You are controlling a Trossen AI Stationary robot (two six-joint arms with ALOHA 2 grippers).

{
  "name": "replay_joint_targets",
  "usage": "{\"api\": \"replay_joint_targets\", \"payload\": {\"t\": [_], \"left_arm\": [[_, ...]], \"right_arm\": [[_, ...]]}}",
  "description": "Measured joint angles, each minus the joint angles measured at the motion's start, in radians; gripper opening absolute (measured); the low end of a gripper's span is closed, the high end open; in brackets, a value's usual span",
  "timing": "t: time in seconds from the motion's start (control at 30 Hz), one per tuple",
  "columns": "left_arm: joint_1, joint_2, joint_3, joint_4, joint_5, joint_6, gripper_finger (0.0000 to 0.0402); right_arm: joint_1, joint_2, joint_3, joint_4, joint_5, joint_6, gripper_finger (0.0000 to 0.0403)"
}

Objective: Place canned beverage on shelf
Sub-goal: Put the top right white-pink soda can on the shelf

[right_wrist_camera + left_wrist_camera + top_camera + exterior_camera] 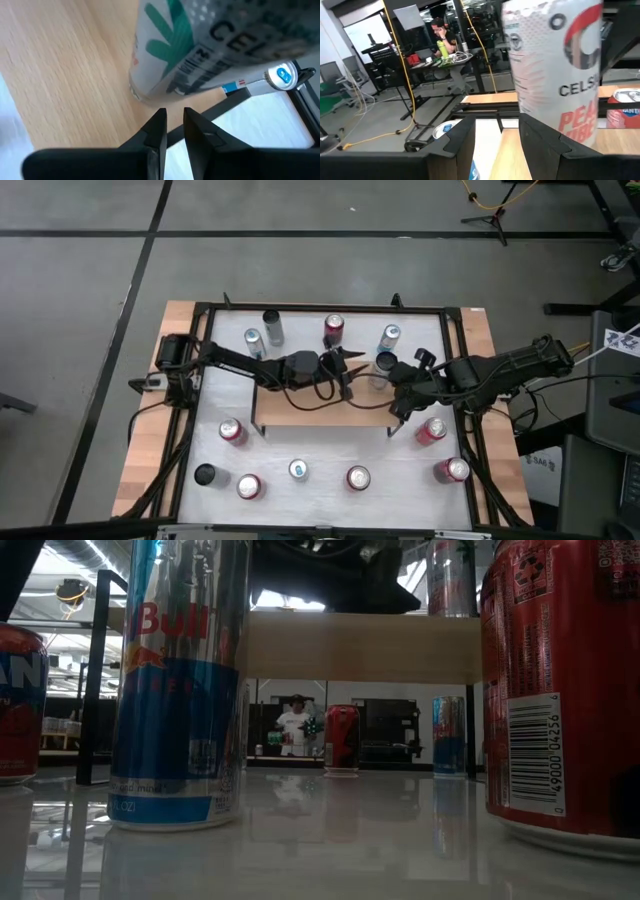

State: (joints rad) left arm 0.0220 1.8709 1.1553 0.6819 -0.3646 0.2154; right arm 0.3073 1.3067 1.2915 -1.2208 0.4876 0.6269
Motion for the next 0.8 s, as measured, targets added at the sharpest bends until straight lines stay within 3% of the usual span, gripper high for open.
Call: {"api": "replay_joint_targets", "payload": {"t": [0.3,0.8], "left_arm": [[0.015,0.0,0.0,-0.001,0.158,-0.004,0.0144],[0.008,-0.002,0.0,-0.015,0.164,-0.004,0.0143]], "right_arm": [[0.0,0.0,0.0,0.011,0.044,-0.003,0.0057],[0.0,0.0,0.0,0.011,0.104,-0.003,0.0057]]}}
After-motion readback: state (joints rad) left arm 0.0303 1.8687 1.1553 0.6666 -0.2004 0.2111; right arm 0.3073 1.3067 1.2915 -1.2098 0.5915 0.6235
